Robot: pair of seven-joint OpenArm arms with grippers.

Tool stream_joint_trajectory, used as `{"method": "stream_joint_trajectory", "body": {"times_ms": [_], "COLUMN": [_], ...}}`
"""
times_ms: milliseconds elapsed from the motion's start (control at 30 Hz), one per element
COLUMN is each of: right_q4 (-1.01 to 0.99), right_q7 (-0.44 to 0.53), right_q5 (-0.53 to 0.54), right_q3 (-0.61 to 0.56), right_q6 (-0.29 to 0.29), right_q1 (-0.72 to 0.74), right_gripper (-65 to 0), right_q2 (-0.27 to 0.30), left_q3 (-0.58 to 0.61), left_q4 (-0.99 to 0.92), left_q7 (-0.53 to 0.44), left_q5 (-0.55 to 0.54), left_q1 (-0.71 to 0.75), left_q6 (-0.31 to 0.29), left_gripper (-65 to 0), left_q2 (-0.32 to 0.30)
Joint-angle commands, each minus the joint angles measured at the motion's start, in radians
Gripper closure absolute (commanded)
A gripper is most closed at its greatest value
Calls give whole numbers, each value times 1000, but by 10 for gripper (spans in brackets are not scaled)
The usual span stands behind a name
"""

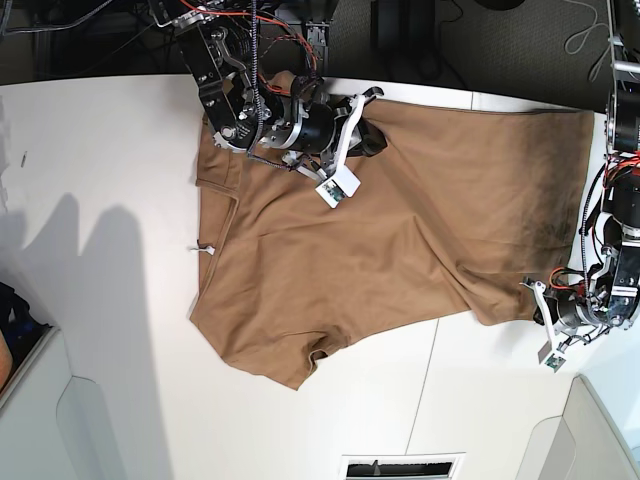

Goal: Layout the t-shirt on the table in an organized manner, then fold the t-shirt properly
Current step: 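Drag the shirt collar with the right gripper away from the left gripper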

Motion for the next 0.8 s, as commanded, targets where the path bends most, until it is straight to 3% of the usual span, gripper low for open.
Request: {"method": "stream_joint_trajectory", "body": {"times_ms": [0, 100, 233, 367, 533, 767], "right_q4": [18, 71, 149, 197, 202, 195], "right_q7": [-33, -11, 42, 71, 79, 54], "right_q5": [-29, -32, -71, -122, -138, -138], "right_q3": [0, 3, 41, 139, 288, 368], "right_q6": [-6, -7, -13, -66, -107, -131], "right_q1": [-2, 0, 0, 0, 5, 16], "right_gripper": [0, 0, 0, 0, 0, 0], "right_q2": [5, 5, 5, 5, 5, 5], "left_q3": [-6, -6, -6, -6, -6, -6], "left_q4": [11, 14, 40, 94, 187, 194], "left_q7": [-16, 61, 212, 266, 272, 210], "left_q5": [-5, -16, -134, -272, -341, -311], "left_q1": [-40, -56, -55, -13, 104, 246], "left_q6": [9, 29, -74, -102, -103, -101], "left_gripper": [0, 0, 0, 0, 0, 0], "left_q2": [-20, -30, -41, -78, -141, -140]}}
